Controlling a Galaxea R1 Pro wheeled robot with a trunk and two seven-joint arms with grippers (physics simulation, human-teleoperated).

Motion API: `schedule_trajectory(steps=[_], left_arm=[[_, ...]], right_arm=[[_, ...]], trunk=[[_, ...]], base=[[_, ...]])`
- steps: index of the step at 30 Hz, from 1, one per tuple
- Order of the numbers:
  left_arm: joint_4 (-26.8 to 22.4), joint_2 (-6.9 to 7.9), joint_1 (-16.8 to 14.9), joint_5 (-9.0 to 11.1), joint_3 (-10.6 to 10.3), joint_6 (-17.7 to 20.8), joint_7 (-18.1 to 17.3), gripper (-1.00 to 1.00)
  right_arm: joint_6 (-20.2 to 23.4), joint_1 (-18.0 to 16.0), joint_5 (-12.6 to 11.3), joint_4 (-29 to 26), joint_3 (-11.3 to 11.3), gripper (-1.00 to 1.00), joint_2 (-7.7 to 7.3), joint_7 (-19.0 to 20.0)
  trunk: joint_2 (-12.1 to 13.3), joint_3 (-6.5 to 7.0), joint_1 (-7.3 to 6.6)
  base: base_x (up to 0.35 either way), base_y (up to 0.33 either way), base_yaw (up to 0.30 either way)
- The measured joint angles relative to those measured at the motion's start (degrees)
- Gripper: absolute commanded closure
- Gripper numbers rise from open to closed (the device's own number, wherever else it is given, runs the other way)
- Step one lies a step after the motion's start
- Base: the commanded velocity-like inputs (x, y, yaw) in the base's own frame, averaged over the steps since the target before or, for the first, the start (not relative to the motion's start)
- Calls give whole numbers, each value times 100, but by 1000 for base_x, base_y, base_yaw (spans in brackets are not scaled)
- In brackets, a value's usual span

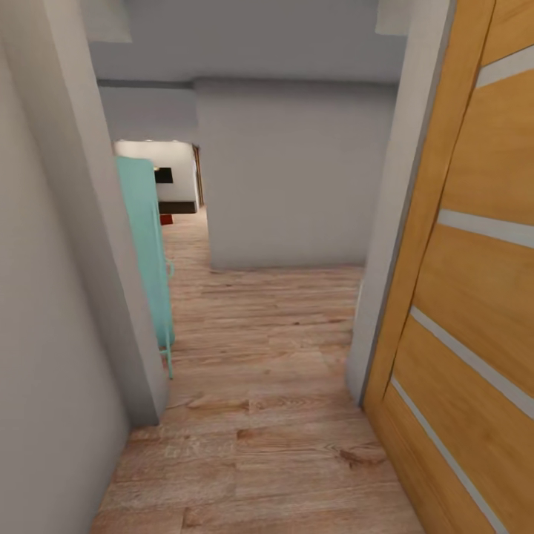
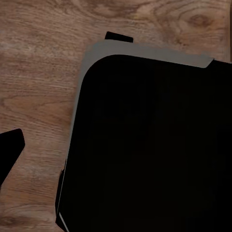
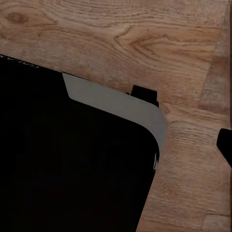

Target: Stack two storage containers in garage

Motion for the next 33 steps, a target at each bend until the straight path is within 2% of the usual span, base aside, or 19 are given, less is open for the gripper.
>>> schedule_trajectory(steps=[18, 23, 25, 30, 33], left_arm=[[15, -6, 0, 7, 0, -8, 0, -100], [16, -8, 0, 9, 0, -8, 0, -100], [18, -9, 0, 9, 0, -7, 0, -100], [17, -9, 0, 10, 0, -8, 0, -100], [17, -9, 0, 10, 0, -8, 0, -100]], right_arm=[[0, 0, 6, 0, 11, -100, 0, 0], [14, 0, -61, 0, -56, -100, 13, -23], [46, 0, -127, 5, -151, -100, 15, -192], [50, -1, -202, 14, -244, -100, 19, -1093], [28, -1, -210, 14, -257, -100, 22, -1308]], trunk=[[0, 0, 0], [0, 0, 0], [0, 0, 0], [0, 0, 0], [0, 0, 0]], base=[[324, 0, 0], [324, 0, 0], [324, 0, 0], [324, 0, 0], [324, 0, 0]])
